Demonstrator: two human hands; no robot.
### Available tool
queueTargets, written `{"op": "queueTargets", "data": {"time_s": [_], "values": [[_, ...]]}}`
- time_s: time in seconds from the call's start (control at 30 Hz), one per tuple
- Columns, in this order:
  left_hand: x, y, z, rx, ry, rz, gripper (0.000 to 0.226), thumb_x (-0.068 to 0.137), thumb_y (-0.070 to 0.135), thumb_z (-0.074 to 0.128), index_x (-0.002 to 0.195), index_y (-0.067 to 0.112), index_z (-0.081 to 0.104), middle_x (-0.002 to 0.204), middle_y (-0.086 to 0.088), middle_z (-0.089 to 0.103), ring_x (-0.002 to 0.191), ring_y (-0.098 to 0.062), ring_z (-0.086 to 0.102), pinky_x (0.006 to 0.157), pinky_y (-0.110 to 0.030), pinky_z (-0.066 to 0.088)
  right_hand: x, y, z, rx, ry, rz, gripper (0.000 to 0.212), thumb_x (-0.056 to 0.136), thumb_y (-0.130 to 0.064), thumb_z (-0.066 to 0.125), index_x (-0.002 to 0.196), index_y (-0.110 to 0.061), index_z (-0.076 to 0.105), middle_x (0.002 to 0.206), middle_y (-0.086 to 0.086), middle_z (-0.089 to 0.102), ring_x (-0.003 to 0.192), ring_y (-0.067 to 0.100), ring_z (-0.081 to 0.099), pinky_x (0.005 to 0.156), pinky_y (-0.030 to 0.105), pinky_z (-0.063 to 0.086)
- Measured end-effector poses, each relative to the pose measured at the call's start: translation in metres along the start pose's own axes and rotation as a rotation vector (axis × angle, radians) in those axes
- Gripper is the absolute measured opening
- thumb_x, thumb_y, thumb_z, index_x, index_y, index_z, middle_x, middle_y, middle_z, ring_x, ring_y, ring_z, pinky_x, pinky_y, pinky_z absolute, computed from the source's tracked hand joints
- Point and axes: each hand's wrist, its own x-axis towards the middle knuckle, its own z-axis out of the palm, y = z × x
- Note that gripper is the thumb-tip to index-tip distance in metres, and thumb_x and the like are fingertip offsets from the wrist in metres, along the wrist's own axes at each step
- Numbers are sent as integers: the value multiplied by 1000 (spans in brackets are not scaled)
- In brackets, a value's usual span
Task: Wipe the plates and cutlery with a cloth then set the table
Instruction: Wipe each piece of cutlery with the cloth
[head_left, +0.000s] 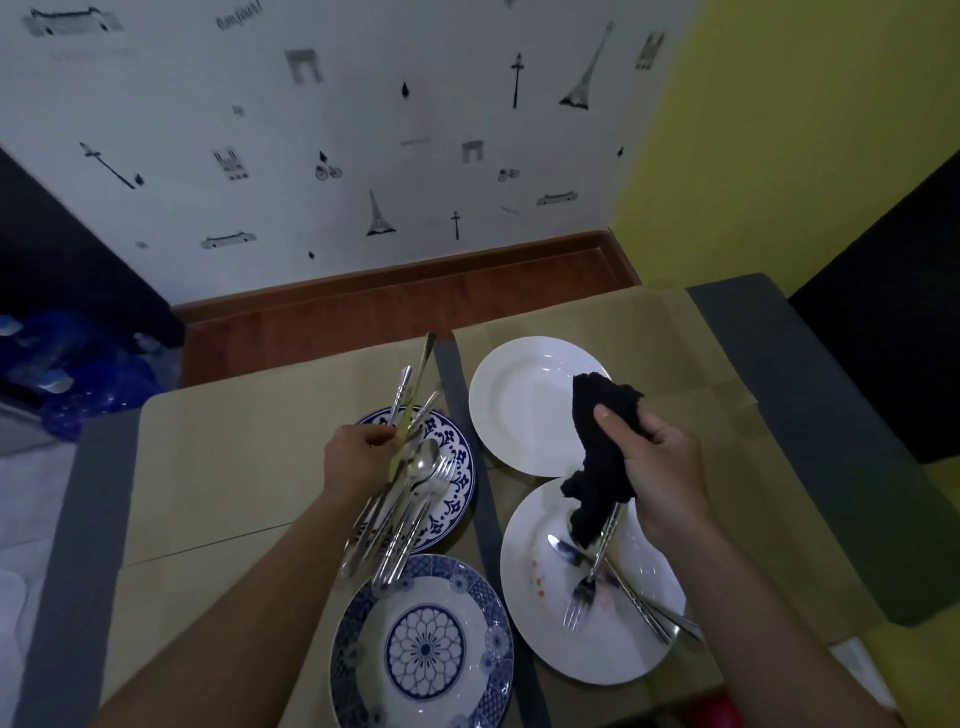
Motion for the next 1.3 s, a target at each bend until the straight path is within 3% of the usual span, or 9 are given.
{"op": "queueTargets", "data": {"time_s": [0.17, 0.3, 0.43, 0.6, 0.7, 0.8, 1.0, 1.13, 1.3], "values": [[15, -8, 3, 73, 6, -26, 16, 89, 17, 73, 102, 9, 79, 74, -3, 71, 64, -21, 67, 75, -32, 58, 2, 1, -1, -10, 17, 14, 8, 94, -10, 73, 100, -9, 77, 83, 12, 68, 44, 38, 62, 58, 72, 55], [18, -15, 6, 99, 14, -18, 9, 90, 19, 72, 87, 15, 80, 75, -10, 75, 66, -28, 71, 75, -39, 61, 5, 3, -2, -3, 13, 20, 9, 94, -11, 73, 102, -9, 78, 84, 12, 69, 45, 40, 62, 60, 75, 54], [20, -23, 4, 156, -36, -7, 14, 89, 24, 74, 99, 17, 80, 77, -3, 76, 64, -19, 68, 71, -29, 57, 7, 5, -3, -8, 5, 29, 10, 94, -12, 74, 103, -10, 78, 86, 11, 70, 49, 43, 63, 60, 76, 54], [17, -35, 4, 175, -101, -29, 13, 88, 27, 76, 92, 16, 80, 69, 0, 74, 48, -9, 59, 56, -20, 47, 4, 5, -3, -13, 6, 31, 9, 93, -11, 74, 100, -10, 79, 83, 9, 71, 53, 40, 63, 59, 69, 57], [16, -35, 4, 213, -84, -4, 19, 87, 23, 76, 102, 13, 78, 81, -4, 76, 66, -15, 68, 76, -31, 59, 1, 3, -4, -12, -2, 36, 8, 93, -12, 74, 99, -10, 79, 81, 12, 71, 52, 44, 64, 52, 60, 59], [14, -35, 6, 219, -42, 15, 32, 85, 22, 78, 115, 11, 74, 102, -8, 76, 92, -23, 70, 95, -34, 53, -4, 0, -4, -12, -15, 38, 9, 94, -12, 73, 100, -12, 79, 81, 11, 71, 53, 46, 65, 50, 54, 60], [6, -27, 6, 289, -39, 69, 22, 88, 18, 75, 107, 7, 76, 101, -12, 76, 81, -20, 61, 83, -27, 47, -15, -6, -11, 11, -34, 37, 10, 95, -14, 72, 102, -12, 78, 82, 9, 72, 51, 39, 67, 48, 42, 60], [2, -27, 6, 291, -48, 106, 23, 89, 20, 72, 110, 12, 76, 102, -9, 76, 86, -22, 68, 86, -33, 54, -25, -7, -21, 5, -25, 19, 9, 96, -12, 70, 100, -14, 78, 75, 1, 74, 46, 18, 67, 42, 26, 52], [-12, -19, 14, 303, -65, 183, 22, 89, 12, 69, 110, 8, 75, 98, -10, 76, 75, -18, 67, 68, -23, 47, -29, 1, -37, -8, 8, -8, 14, 95, -17, 73, 106, -15, 80, 83, 1, 76, 66, 17, 69, 57, 34, 59]]}}
